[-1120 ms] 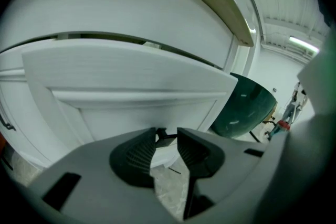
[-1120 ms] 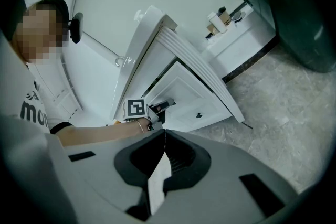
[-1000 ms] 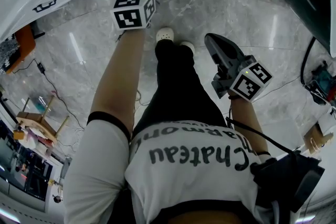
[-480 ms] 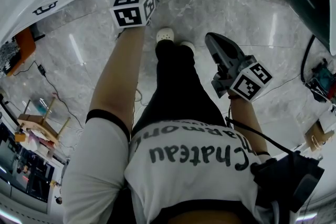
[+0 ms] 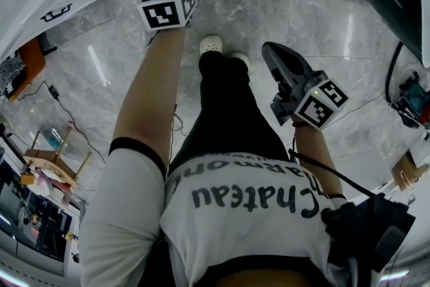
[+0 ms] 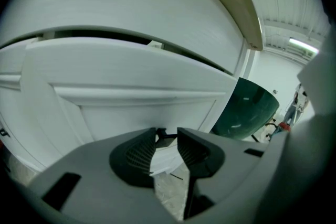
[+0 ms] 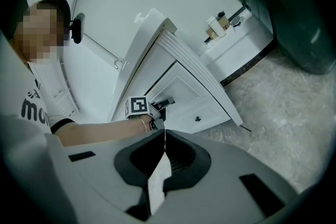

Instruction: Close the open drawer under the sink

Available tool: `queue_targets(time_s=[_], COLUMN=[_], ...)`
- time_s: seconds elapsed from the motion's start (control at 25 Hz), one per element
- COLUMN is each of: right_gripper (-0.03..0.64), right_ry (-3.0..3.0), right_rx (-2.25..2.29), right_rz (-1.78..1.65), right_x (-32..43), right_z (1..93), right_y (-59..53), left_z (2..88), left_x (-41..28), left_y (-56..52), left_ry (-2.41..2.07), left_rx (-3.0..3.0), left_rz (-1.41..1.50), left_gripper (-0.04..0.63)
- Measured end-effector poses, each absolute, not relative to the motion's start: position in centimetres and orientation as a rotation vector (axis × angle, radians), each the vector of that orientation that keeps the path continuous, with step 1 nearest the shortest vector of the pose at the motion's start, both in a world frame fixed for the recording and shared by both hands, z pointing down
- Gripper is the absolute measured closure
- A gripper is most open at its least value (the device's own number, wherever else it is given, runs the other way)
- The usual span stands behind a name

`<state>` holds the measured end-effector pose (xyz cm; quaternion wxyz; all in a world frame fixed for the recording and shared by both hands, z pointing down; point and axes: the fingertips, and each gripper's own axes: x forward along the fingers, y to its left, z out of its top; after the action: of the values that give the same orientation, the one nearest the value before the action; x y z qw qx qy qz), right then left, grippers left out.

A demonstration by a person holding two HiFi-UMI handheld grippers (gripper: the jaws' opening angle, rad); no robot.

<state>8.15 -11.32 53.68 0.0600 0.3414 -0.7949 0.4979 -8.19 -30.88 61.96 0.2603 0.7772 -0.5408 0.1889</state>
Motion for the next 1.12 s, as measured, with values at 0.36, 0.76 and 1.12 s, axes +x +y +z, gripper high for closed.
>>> queue_targets(time_s=[0.36,0.76,1.12], right_gripper=[0.604,0.604,0.604], right_ry=[-2.405,-2.414,-2.481], right_rx=[1.050,1.073,1.094], right_rz=[1.515,1.498,1.439], right_x=[8.1,8.1,9.1], right_z=[53.5,52.7,47.6], right_y=[-11.6,-12.0,-10.8], left_z=[61.7,61.8,58.6], left_x=[-8.1,-8.0,-8.7], left_y=[-30.7,-31.0,-29.2], left_ry=[-1.478,-1.458,-1.494], left_rx=[2.105,2.088,2.033], left_rz=[0.492,0.491,0.530], left_gripper=[0.469,0.469,0.469])
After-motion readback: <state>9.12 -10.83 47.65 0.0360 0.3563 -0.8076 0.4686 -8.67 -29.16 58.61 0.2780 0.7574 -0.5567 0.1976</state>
